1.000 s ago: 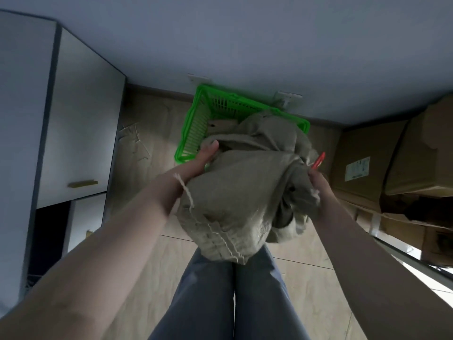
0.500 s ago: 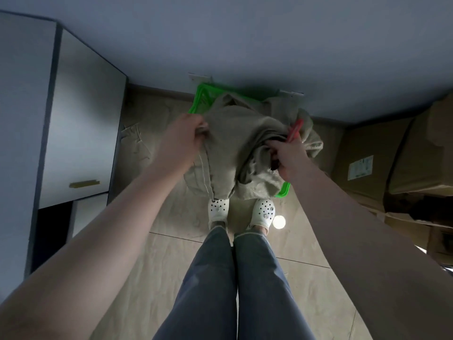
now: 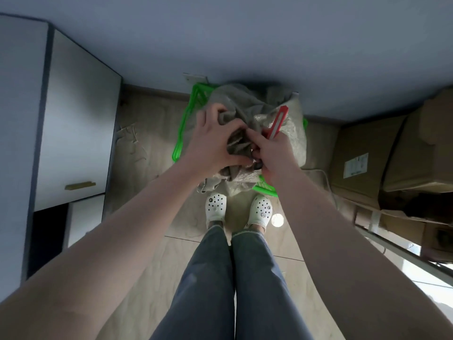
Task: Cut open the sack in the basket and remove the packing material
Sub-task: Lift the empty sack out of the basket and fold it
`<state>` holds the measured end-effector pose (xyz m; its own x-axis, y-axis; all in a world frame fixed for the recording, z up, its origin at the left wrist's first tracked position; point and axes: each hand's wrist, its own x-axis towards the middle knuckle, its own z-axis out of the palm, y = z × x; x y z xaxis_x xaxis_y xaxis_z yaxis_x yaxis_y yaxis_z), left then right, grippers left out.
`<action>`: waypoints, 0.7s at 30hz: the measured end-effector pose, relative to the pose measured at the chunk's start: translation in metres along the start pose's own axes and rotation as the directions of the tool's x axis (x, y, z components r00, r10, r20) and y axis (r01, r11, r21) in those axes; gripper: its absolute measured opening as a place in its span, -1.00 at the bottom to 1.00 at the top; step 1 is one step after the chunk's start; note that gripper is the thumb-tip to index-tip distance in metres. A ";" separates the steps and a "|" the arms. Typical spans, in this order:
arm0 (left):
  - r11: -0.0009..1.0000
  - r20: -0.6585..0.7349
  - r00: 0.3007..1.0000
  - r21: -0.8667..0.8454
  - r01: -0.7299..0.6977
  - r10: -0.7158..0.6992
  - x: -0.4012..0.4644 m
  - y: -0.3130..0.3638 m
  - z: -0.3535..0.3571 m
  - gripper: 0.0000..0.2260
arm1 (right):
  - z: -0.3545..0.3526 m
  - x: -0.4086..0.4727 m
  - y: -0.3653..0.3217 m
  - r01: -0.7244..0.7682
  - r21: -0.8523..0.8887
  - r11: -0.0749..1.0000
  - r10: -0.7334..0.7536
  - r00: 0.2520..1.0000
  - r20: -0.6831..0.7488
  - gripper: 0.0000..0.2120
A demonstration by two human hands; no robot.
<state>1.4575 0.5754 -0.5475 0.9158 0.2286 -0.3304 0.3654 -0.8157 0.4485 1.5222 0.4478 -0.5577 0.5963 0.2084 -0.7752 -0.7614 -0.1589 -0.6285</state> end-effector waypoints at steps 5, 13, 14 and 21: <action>0.963 -0.111 0.961 -0.128 0.238 -0.252 0.010 -0.009 0.013 -0.78 | -0.015 -0.003 -0.002 0.096 -0.167 0.981 -0.089 0.995 0.050 -0.84; 0.723 0.062 0.930 -0.612 0.322 -0.362 0.022 0.013 0.000 -0.88 | -0.014 -0.009 0.027 0.316 -0.612 0.725 -0.175 0.944 0.281 0.02; 0.676 0.114 0.929 -0.655 0.338 -0.353 0.022 0.019 -0.005 -0.92 | -0.014 -0.009 0.024 0.329 -0.626 0.707 -0.246 0.944 0.218 -0.05; 0.520 0.275 0.920 -0.762 0.385 -0.278 0.015 0.018 -0.025 -0.82 | -0.025 -0.026 0.013 0.439 -0.737 0.514 -0.542 0.832 0.118 -0.57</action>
<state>1.4819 0.5774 -0.5240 0.6956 0.2907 -0.6570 0.6698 0.0685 0.7394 1.5029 0.4164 -0.5469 0.8789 0.3731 -0.2972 0.0577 -0.7017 -0.7101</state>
